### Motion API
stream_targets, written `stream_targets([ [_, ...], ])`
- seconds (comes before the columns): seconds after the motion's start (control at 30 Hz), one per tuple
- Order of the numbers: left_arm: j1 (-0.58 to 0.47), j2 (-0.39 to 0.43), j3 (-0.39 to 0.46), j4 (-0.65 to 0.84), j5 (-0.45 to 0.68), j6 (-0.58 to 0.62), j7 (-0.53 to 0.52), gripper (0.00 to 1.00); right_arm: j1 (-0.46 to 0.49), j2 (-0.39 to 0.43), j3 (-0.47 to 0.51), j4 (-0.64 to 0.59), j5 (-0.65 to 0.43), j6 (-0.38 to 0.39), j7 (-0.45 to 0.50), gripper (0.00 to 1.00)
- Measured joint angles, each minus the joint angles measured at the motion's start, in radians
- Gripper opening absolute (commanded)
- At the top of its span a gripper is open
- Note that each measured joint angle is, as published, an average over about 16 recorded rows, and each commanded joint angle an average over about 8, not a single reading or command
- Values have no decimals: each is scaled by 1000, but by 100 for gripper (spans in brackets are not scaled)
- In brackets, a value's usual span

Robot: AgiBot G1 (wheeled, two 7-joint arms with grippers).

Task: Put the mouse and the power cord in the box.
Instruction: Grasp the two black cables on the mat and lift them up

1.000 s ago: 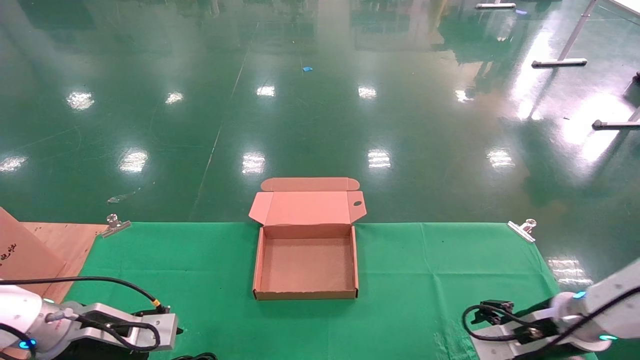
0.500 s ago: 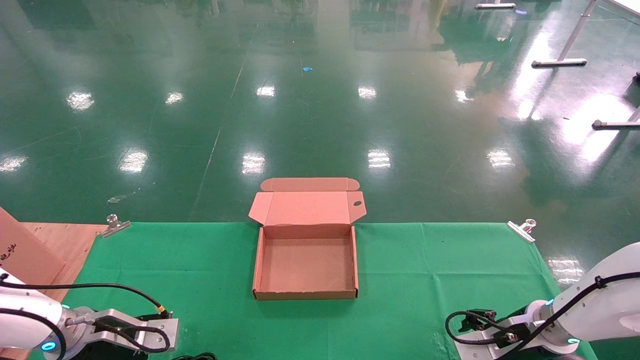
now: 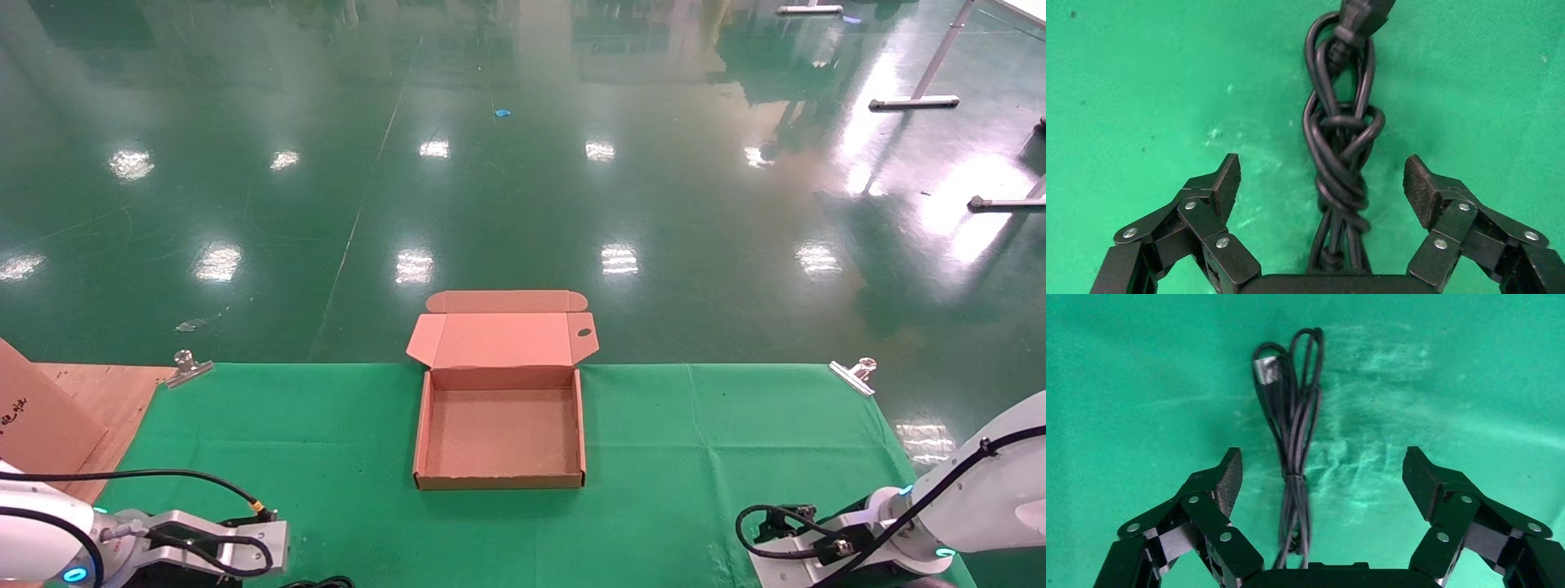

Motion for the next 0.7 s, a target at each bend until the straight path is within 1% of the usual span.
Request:
stream_targets([
  [0.7, -4, 2, -20, 111, -35, 0, 68, 0, 24, -29, 5, -115, 10, 17, -79, 0],
])
